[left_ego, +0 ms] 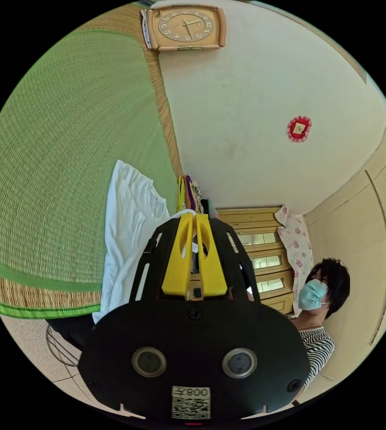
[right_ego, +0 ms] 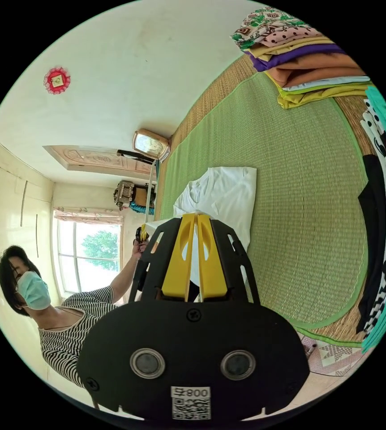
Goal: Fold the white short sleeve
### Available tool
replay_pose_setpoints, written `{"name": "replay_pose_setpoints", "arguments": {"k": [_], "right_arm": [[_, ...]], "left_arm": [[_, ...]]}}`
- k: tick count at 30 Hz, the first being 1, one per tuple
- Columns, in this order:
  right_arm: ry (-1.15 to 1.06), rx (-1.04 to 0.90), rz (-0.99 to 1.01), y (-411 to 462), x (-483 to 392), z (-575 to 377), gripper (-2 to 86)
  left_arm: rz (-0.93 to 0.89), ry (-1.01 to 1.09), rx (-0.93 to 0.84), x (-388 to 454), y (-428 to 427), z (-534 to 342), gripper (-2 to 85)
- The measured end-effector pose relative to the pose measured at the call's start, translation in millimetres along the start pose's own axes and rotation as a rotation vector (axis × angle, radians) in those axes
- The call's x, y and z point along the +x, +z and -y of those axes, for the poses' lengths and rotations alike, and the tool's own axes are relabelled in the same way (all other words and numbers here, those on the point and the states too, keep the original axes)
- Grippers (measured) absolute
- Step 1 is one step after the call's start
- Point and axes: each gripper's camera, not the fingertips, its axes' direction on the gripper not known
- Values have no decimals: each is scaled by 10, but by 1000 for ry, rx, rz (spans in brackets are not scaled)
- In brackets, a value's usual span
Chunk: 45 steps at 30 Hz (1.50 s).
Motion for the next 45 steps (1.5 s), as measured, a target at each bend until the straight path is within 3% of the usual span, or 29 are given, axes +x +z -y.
{"name": "replay_pose_setpoints", "arguments": {"k": [12,28,32,34,37,45], "right_arm": [[139,-64,-30,985,1287,891,9],[142,-25,-69,1628,1826,769,10],[89,17,-160,1724,1682,581,4],[17,3,-221,1893,1467,481,2],[-125,-103,-347,2497,1075,339,1],[-306,-256,-613,4011,734,176,0]], "left_arm": [[101,-123,53,-1019,548,1012,57],[127,-101,181,-1326,912,1253,60],[205,-12,-2,-1144,1487,1185,55],[247,37,-180,-1098,2091,1127,51],[323,88,-337,-1130,2791,1122,39],[558,211,-488,-1089,3899,1290,9]]}}
